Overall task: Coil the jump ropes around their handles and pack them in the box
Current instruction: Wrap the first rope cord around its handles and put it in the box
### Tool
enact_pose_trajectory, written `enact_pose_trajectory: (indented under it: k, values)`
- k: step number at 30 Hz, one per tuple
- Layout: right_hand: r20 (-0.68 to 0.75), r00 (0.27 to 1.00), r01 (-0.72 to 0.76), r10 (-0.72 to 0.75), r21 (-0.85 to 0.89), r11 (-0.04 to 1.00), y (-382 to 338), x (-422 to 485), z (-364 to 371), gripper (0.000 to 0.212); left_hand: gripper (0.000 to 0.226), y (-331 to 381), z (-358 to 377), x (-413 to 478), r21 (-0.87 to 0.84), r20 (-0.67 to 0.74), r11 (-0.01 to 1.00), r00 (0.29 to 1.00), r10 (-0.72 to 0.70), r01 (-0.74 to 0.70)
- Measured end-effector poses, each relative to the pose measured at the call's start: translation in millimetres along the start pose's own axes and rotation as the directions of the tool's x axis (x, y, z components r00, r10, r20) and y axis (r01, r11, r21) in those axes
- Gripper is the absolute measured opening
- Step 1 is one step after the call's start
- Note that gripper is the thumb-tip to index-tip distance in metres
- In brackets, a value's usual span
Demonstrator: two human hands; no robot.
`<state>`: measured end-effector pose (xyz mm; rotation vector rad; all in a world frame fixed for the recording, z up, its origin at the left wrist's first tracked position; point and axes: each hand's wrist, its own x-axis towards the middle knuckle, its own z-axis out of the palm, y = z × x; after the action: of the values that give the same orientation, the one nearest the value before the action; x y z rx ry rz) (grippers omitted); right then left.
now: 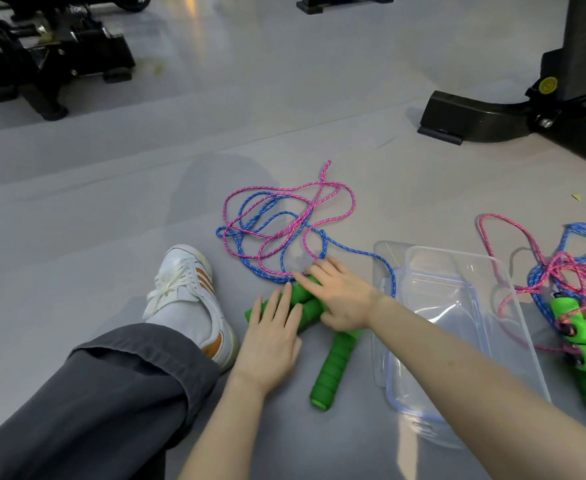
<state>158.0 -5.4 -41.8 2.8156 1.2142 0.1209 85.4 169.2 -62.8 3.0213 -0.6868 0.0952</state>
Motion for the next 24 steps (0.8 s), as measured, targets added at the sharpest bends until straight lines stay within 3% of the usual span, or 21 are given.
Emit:
enact_pose_trajectory:
  k: [4,9,15,24]
  values:
    - [0.040,0.999,-0.020,0.024,-0.097,0.995,-0.9,-3.2,3.4,0.103,0.045,-6.0,-1.5,3.2,0.092,0.020,0.996,1.000,-0.012,0.010]
    - [-0.010,0.998,0.057,-0.058,-0.070,0.996,2.3,3.8,6.9,0.094,0.045,-11.5,3.3,0.1,0.071,-0.025,0.997,0.999,0.024,-0.022]
    - [0.006,0.994,0.110,-0.110,-0.013,0.994,9.8,-2.2,-3.2,0.083,0.038,-14.6,12.6,-2.0,0.059,-0.188,0.992,0.975,0.118,-0.109]
    - [0.119,0.987,0.113,-0.111,-0.006,0.994,17.7,2.4,-4.2,0.086,0.073,-31.2,17.4,-9.6,0.228,-0.189,0.928,0.922,0.338,-0.293]
